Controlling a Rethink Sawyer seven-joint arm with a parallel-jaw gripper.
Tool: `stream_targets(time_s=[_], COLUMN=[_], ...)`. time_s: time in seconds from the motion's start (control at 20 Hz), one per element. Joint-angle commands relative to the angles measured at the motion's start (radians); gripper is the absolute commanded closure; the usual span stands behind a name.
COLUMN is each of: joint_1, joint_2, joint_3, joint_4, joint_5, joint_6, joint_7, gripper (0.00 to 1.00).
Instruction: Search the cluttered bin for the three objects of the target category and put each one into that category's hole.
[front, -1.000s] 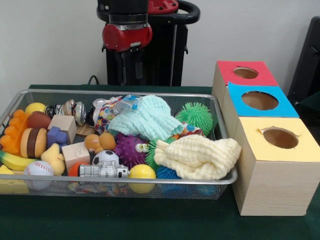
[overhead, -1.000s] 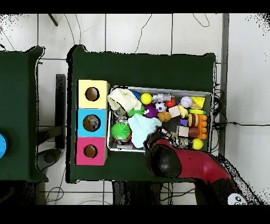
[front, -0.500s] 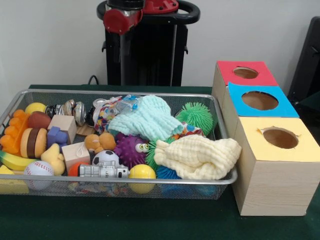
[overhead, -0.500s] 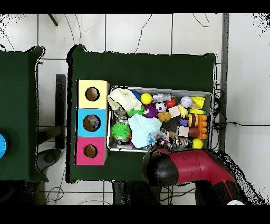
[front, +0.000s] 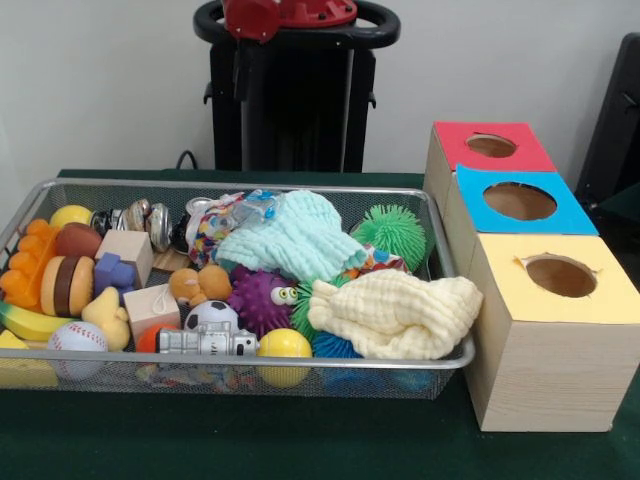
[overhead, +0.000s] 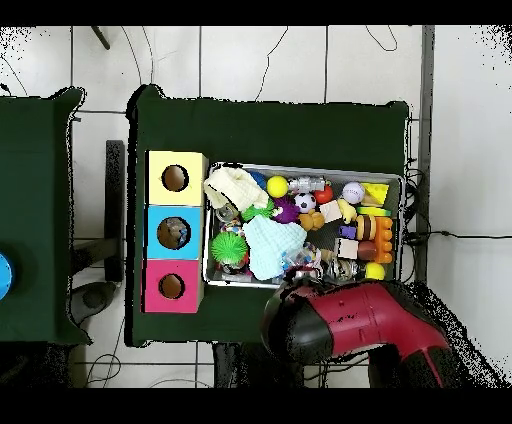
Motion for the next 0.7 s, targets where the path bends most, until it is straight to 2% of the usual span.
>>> stream_targets(time_s=[0.05, 0.15, 0.4, 0.45, 0.55, 0.7], joint_1=[-0.064, -0.102, -0.149, -0.16, -0.156, -0.142], joint_2=[0.026, 0.045, 0.086, 0.077, 0.057, 0.027], joint_3=[0.171, 0.215, 0.27, 0.291, 0.284, 0.287], joint_4=[0.097, 0.112, 0.105, 0.125, 0.144, 0.163], joint_5=[-0.066, -0.036, -0.057, -0.063, -0.127, -0.157], joint_6=[0.049, 0.028, 0.029, 0.028, 0.037, 0.07], joint_7=[-0.282, -0.292, -0.281, -0.294, -0.286, -0.273], gripper=[0.0, 0.0, 0.0, 0.0, 0.0, 0.0])
